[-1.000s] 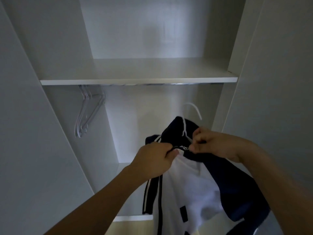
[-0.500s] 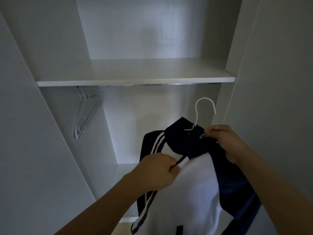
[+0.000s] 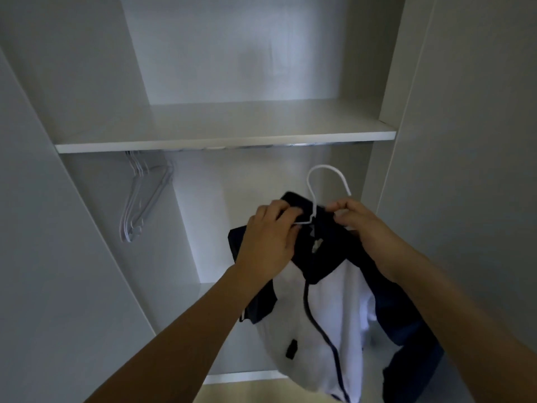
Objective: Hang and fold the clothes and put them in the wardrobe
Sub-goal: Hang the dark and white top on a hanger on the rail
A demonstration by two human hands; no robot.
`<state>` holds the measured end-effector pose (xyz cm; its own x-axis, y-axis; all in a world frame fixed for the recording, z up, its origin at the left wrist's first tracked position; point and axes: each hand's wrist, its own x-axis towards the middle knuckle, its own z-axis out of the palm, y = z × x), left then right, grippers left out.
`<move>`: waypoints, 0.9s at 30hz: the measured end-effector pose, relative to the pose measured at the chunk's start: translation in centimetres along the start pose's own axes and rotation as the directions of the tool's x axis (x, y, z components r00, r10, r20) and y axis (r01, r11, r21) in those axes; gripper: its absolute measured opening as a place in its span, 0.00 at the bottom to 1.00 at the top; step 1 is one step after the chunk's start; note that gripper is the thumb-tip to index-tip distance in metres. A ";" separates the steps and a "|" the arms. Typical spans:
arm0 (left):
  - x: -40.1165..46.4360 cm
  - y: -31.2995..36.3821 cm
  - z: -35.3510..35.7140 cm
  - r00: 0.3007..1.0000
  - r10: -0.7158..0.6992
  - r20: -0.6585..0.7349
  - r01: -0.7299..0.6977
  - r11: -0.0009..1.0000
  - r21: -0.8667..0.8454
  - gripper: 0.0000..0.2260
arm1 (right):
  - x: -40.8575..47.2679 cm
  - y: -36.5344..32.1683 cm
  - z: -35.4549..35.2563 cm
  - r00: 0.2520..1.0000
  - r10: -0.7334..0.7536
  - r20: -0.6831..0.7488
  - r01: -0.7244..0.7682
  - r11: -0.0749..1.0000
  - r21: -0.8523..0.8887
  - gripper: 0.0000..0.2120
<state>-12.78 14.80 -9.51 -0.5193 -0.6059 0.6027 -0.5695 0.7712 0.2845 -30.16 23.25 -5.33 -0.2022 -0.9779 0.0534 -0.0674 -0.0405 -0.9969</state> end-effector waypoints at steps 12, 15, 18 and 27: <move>2.7 0.4 -1.5 0.979 0.080 0.186 -0.056 0.990 -0.133 0.15 | -0.6 0.8 -3.4 1.000 -0.016 -0.002 0.015 0.945 -0.327 0.17; 2.6 1.2 -0.4 0.958 0.120 0.261 -0.079 0.984 -0.161 0.08 | -0.5 0.7 -4.1 0.998 0.070 -0.010 -0.071 0.981 -0.178 0.20; 2.1 0.5 0.5 0.952 0.096 0.292 -0.074 0.994 -0.086 0.09 | -0.7 0.9 -4.8 0.994 0.101 0.035 -0.081 0.925 -0.372 0.18; 2.8 -0.5 -1.5 0.958 0.024 0.287 0.049 0.968 -0.245 0.11 | -2.5 4.2 -7.1 0.999 0.020 0.025 0.005 0.672 -0.741 0.18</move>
<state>-13.00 12.98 -6.86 -0.6938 -0.6176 0.3704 -0.4204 0.7650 0.4879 -36.90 26.99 -9.26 -0.1788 -0.9834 0.0320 -0.7699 0.1196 -0.6268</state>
